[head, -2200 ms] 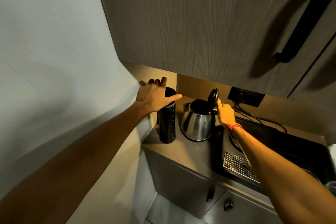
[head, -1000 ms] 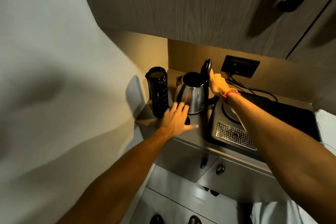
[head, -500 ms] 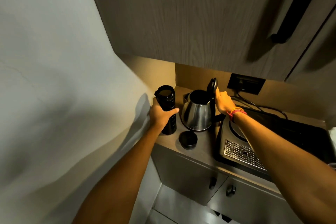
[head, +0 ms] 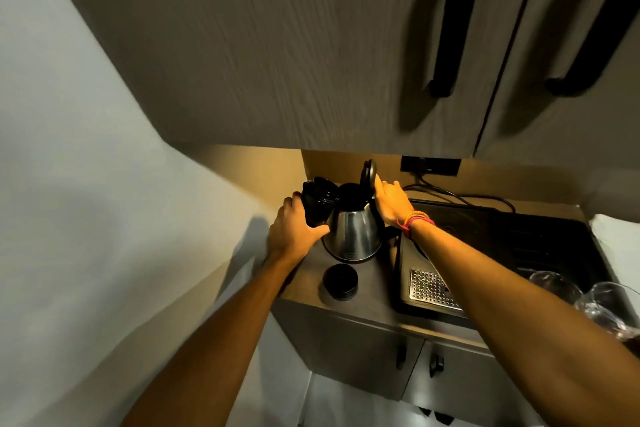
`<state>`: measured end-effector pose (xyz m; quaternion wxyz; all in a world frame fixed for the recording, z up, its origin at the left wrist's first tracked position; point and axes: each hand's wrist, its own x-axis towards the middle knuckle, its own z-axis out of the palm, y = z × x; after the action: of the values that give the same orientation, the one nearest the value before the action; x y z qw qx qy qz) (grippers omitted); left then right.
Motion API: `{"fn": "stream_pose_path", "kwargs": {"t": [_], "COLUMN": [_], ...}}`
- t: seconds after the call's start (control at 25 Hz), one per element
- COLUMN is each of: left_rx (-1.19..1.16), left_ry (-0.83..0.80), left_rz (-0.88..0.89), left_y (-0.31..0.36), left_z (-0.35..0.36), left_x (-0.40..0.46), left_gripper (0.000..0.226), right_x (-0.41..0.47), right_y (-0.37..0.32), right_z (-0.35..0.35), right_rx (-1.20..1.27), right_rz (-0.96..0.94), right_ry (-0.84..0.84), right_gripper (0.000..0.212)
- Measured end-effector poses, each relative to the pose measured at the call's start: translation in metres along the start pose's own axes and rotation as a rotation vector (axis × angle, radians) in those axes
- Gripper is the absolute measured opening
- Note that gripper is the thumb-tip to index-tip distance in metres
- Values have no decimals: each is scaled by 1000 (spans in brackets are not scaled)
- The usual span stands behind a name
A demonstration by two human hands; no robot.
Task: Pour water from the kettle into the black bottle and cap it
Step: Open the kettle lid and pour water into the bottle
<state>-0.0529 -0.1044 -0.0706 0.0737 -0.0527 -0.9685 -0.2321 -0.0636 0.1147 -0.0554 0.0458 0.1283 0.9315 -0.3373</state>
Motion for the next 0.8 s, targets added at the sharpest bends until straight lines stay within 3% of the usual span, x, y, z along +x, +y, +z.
{"fn": "stream_pose_path", "kwargs": {"t": [0.4,0.8], "left_rx": [492,648], "left_ry": [-78,-77], "left_rz": [41,64], "left_y": [20,31], "left_z": [-9,-15], "left_x": [17,15], "left_gripper": [92,95], "right_x": [9,15], "right_y": [13,21], "right_z": [4,11], "right_rx": [-22,-178], "right_rz": [-71,-168], "right_ry": [22,51], "right_gripper": [68,65]}}
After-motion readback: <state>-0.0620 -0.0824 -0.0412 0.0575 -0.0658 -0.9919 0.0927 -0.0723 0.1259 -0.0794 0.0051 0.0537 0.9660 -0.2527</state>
